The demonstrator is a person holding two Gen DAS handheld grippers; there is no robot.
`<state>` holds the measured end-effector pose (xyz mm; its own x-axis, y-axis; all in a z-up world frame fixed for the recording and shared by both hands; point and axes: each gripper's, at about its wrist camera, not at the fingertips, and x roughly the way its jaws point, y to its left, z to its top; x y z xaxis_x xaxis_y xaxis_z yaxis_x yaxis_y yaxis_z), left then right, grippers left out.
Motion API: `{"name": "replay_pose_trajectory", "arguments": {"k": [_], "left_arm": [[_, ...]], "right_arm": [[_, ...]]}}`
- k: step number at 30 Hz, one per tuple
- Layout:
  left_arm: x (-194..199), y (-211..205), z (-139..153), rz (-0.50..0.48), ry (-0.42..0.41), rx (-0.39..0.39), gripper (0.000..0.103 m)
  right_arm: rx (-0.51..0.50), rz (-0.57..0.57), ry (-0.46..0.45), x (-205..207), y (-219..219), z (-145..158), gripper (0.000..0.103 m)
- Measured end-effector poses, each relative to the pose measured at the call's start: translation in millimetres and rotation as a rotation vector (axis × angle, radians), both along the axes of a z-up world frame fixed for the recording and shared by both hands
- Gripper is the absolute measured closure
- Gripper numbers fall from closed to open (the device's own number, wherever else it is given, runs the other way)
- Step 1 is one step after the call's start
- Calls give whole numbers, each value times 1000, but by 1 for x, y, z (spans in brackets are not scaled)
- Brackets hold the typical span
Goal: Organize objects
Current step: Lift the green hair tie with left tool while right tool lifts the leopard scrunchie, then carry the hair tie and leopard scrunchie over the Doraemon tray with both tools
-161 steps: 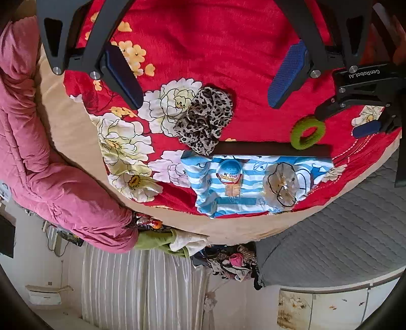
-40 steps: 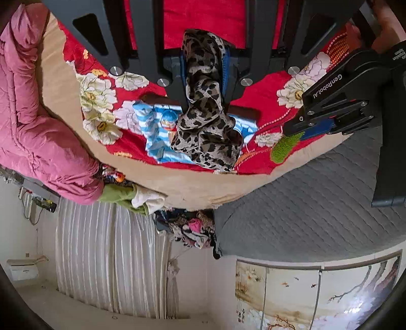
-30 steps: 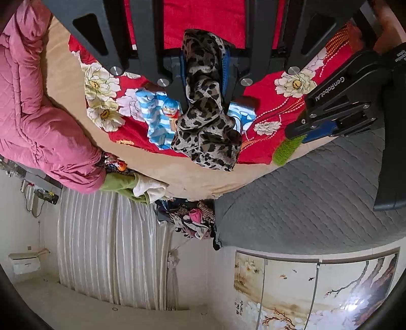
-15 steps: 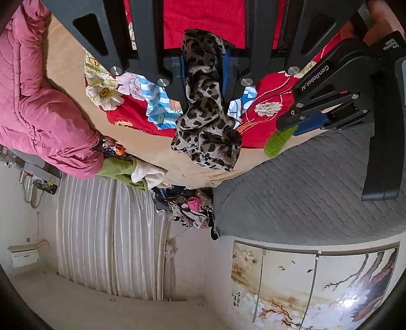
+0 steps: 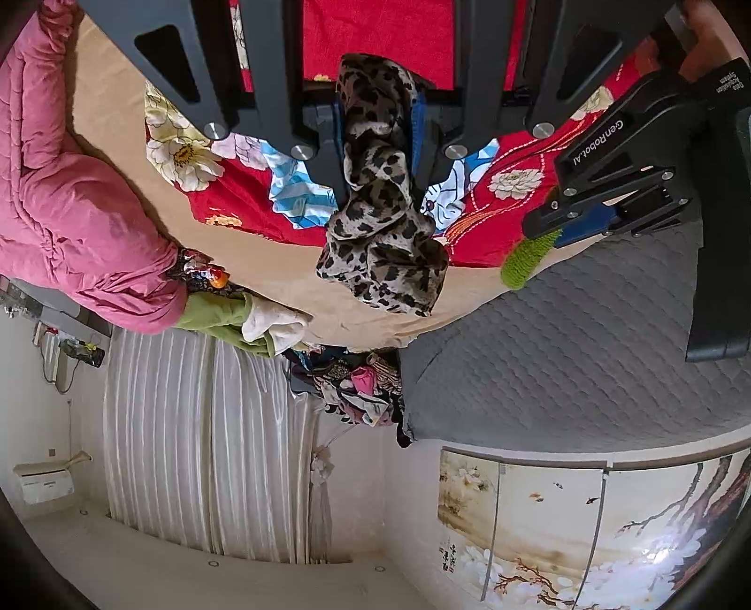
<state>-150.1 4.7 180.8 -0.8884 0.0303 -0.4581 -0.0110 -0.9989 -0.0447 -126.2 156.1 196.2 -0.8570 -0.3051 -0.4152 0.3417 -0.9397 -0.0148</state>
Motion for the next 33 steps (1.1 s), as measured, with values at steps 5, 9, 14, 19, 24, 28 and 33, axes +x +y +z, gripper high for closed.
{"name": "replay_pose_trajectory", "arguments": {"k": [5, 9, 14, 19, 24, 28, 33], "left_arm": [[-21, -1, -10, -1, -11, 5, 81], [-35, 3, -19, -4, -21, 2, 81], [-53, 11, -35, -14, -46, 0, 81], [-74, 18, -56, -13, -78, 1, 81], [-96, 19, -77, -4, -104, -17, 81], [-115, 17, -95, 3, -123, -15, 81], [-132, 14, -113, 19, -125, -28, 81]], "right_arm": [[-6, -1, -12, -21, 0, -10, 82], [0, -4, -13, -32, -1, -16, 82], [5, -9, -22, -47, -2, -24, 82], [11, -8, -44, -62, -1, -38, 82], [10, -11, -73, -83, 0, -58, 82], [-1, -13, -101, -101, -1, -76, 82], [2, -12, -124, -120, -8, -98, 82]]}}
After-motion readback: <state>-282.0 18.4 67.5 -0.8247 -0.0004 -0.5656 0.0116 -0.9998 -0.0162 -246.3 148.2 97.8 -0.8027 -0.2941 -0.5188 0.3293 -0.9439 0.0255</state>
